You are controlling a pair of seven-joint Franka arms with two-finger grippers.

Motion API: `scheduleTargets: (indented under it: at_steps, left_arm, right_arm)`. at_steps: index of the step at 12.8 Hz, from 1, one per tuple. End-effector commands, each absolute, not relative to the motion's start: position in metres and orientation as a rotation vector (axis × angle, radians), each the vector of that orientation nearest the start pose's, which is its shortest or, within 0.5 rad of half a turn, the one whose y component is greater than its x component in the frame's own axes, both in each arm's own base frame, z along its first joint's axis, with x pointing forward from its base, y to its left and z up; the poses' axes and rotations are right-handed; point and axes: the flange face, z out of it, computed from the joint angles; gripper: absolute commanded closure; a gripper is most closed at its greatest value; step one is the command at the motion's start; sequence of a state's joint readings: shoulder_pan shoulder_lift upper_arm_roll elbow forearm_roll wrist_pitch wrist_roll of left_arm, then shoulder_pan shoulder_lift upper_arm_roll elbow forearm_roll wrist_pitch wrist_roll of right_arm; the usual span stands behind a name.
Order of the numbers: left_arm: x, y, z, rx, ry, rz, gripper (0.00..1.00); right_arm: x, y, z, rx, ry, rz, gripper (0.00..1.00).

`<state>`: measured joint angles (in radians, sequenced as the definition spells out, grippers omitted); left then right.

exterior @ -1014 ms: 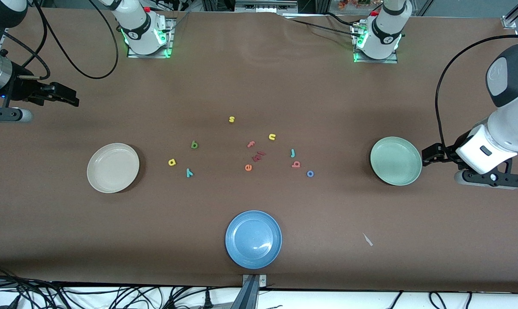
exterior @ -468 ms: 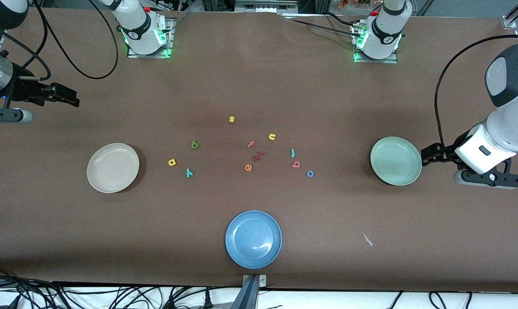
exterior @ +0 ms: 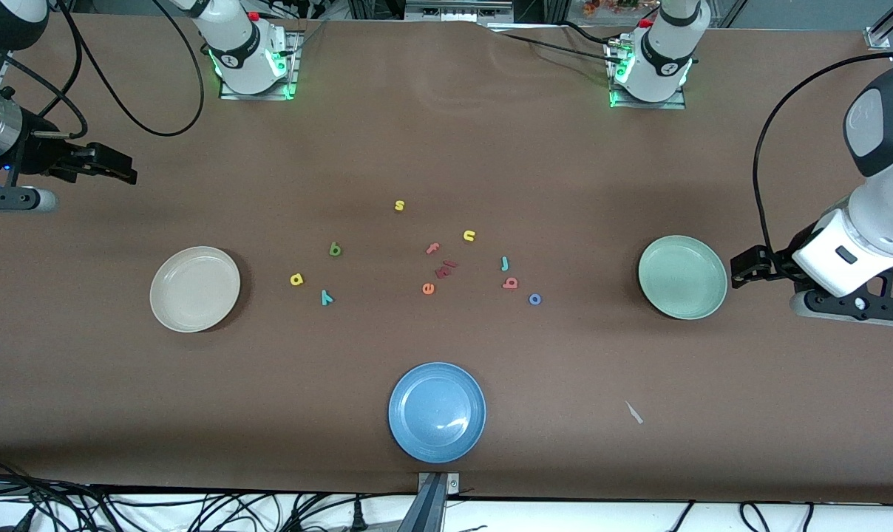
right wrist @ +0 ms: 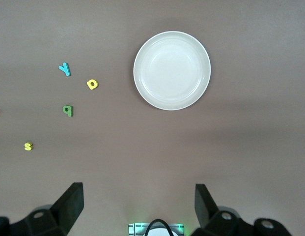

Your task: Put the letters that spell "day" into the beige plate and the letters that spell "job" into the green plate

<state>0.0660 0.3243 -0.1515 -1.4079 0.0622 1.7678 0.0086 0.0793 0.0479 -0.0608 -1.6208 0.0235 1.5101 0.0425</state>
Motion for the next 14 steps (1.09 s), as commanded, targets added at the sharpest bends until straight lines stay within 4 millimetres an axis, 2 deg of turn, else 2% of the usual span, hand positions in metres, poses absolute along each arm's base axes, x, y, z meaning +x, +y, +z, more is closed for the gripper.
scheduleTargets:
  at_steps: [1,14]
  left_arm:
    - [0.6624,-0.0339,0.5297,-3.105,0.181,-0.069,0.00]
    - [0.6629,-0.0284,0.5228,-3.115,0.166,-0.049,0.00]
  right_arm:
    - [0.5566,0.0118,0.5709,-3.124,0.056,0.253,0.00]
    - [0.5570,0.0146,0.5678,-3.122,0.049,0.262,0.00]
